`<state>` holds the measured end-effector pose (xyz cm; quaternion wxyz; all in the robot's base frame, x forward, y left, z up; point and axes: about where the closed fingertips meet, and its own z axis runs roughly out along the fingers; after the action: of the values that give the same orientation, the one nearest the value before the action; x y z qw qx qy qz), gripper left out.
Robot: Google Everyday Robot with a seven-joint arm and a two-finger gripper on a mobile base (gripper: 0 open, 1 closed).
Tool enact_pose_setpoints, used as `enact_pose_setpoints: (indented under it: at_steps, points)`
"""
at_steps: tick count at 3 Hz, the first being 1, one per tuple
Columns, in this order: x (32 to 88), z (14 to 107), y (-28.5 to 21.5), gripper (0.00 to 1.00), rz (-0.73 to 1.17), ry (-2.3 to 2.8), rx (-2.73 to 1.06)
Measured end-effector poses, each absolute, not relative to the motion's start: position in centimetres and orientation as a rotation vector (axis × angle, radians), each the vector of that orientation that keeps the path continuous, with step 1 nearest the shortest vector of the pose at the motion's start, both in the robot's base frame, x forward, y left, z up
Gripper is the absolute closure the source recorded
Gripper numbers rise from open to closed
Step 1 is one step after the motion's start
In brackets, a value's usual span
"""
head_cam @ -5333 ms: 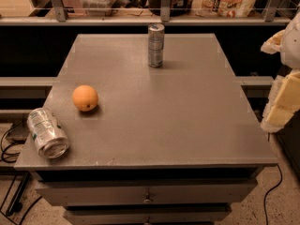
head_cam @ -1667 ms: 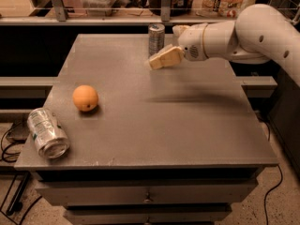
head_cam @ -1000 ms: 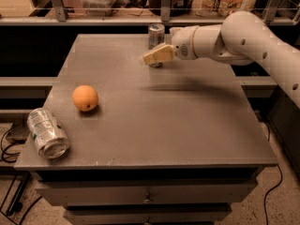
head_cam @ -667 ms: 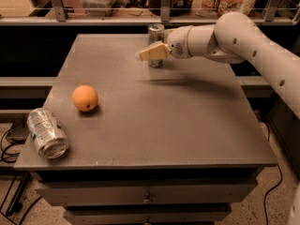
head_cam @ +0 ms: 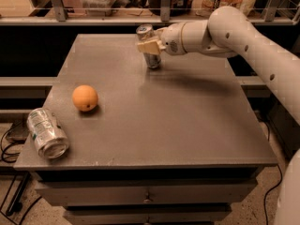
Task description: Knock redbull can over
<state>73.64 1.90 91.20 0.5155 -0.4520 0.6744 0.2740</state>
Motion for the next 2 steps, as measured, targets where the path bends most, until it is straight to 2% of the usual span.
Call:
enact_pose_setpoints:
  at_steps: [1,2]
  points:
    - [71.2,93.5,1.6,0.95,0.519,1.613,-1.267]
    - [70.0,95.3,1.7,0.85,0.357,1.606,-1.502]
